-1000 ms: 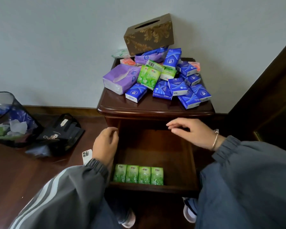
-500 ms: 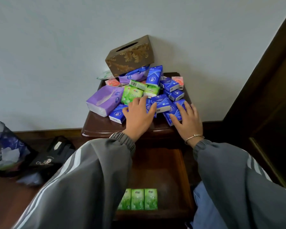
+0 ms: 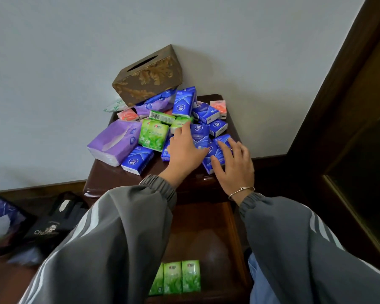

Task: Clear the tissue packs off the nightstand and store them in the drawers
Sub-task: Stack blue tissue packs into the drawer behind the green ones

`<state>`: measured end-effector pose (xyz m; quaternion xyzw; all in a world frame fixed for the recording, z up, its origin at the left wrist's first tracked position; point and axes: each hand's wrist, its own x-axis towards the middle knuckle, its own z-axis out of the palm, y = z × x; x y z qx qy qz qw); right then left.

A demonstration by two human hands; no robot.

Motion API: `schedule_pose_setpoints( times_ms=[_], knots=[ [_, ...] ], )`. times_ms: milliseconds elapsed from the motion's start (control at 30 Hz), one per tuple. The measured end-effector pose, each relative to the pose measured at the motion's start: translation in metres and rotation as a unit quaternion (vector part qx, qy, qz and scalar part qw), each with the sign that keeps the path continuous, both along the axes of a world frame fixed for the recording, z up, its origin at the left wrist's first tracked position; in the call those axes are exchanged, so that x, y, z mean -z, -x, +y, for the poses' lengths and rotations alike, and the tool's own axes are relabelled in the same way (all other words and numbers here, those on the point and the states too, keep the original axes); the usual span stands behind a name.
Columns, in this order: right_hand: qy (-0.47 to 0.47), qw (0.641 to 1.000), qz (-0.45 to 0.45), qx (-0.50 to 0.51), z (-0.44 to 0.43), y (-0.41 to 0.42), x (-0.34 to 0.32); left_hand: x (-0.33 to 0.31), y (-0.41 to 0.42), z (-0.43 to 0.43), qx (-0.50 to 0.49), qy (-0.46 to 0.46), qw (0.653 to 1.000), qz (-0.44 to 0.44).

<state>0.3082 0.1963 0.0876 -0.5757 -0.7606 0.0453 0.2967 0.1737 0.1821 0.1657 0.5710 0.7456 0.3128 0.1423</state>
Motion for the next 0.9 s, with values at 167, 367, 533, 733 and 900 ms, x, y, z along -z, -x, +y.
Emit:
schedule_pose_setpoints(
  times_ms=[167, 367, 533, 733, 900],
  knots=[
    [0.050, 0.995, 0.082, -0.032, 0.004, -0.007, -0.006, -0.002, 0.004, -0.007, -0.032, -0.060, 0.985, -0.160],
    [0.138, 0.968, 0.197, -0.073, 0.011, -0.018, -0.022, -0.002, 0.003, -0.023, -0.088, 0.004, 0.940, -0.329],
    [0.166, 0.949, 0.253, -0.092, 0.007, -0.024, -0.026, 0.004, -0.014, -0.039, -0.117, 0.101, 0.909, -0.386],
    [0.173, 0.937, 0.295, -0.075, 0.010, -0.026, -0.021, 0.010, -0.051, -0.030, -0.182, 0.150, 0.916, -0.324],
    [0.199, 0.900, 0.382, -0.059, 0.014, -0.026, -0.022, 0.011, -0.072, -0.017, -0.217, 0.131, 0.914, -0.316]
  ],
)
